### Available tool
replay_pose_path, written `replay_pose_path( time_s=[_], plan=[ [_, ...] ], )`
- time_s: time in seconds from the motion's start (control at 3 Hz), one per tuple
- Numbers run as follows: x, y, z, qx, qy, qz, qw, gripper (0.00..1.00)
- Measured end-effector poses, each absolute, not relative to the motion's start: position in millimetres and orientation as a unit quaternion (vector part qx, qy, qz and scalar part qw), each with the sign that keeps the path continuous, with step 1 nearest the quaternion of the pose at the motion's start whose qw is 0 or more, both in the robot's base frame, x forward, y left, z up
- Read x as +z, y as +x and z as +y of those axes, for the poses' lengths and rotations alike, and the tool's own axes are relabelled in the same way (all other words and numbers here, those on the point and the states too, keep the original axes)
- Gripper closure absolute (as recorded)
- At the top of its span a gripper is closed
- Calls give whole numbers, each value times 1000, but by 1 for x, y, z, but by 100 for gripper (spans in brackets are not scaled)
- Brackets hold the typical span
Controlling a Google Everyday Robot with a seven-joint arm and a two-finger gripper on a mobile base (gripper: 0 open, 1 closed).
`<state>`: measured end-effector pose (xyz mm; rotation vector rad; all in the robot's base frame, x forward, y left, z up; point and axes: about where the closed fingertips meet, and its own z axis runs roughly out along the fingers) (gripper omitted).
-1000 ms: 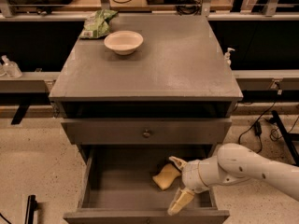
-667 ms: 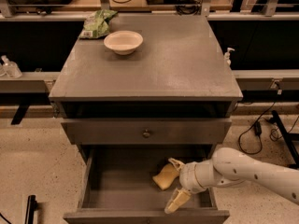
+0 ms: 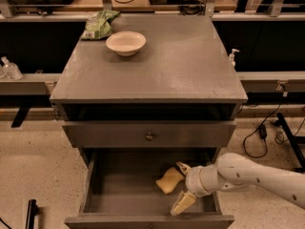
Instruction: Pick sponge from middle drawer and place on counter
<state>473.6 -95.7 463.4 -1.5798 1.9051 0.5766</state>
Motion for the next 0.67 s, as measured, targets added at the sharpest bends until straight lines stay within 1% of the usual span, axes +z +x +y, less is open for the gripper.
replay_pose_path(
  time_s=[0.33,0.67],
  plan=[
    [462,486,-107,201,-595,723,288,0],
    [452,502,-128,196,-594,724,291,0]
  ],
)
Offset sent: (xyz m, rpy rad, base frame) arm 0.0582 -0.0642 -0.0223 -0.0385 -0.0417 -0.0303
